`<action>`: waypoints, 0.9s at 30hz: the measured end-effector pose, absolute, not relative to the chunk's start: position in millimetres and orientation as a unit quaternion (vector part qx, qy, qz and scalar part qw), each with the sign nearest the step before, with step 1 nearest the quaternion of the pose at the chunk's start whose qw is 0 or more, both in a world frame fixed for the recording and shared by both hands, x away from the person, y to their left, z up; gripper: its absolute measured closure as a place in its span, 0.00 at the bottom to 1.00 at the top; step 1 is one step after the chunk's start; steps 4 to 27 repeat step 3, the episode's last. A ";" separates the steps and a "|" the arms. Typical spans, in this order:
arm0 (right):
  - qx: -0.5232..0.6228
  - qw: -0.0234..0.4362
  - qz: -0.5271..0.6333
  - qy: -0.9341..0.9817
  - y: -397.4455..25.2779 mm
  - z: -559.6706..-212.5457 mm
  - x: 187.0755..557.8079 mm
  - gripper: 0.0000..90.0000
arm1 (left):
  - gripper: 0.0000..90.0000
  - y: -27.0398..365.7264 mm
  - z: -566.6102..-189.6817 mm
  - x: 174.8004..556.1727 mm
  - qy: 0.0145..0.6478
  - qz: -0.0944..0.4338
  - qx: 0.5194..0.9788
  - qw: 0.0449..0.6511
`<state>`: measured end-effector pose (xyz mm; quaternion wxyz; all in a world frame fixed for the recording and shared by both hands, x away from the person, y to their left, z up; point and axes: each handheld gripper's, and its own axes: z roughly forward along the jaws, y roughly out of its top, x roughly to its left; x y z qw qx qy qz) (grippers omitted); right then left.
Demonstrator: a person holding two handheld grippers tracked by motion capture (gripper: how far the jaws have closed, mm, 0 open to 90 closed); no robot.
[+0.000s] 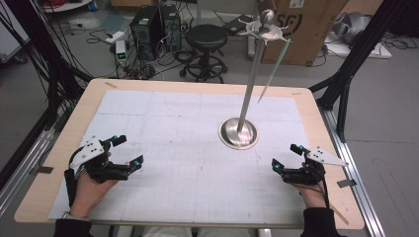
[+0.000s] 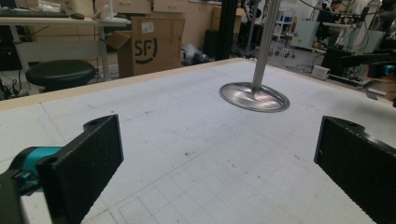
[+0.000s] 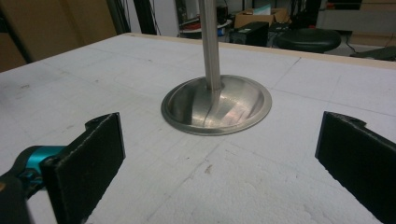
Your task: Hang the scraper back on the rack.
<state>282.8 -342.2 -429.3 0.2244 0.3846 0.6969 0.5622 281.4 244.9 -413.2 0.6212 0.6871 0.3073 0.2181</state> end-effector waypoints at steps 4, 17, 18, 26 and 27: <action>0.384 0.224 0.562 0.698 -341.9 -429.9 282.8 0.00 | 0.02 244.5 -413.4 281.8 0.307 0.218 0.688 0.620; 0.384 0.224 0.562 0.698 -341.9 -429.9 282.8 0.00 | 0.02 244.5 -413.4 281.8 0.307 0.218 0.688 0.620; 0.384 0.224 0.562 0.698 -341.9 -429.9 282.8 0.00 | 0.02 244.5 -413.4 281.8 0.307 0.218 0.688 0.620; 0.384 0.224 0.562 0.698 -341.9 -429.9 282.8 0.00 | 0.02 244.5 -413.4 281.8 0.307 0.218 0.688 0.620; 0.384 0.224 0.562 0.698 -341.9 -429.9 282.8 0.00 | 0.02 244.5 -413.4 281.8 0.307 0.218 0.688 0.620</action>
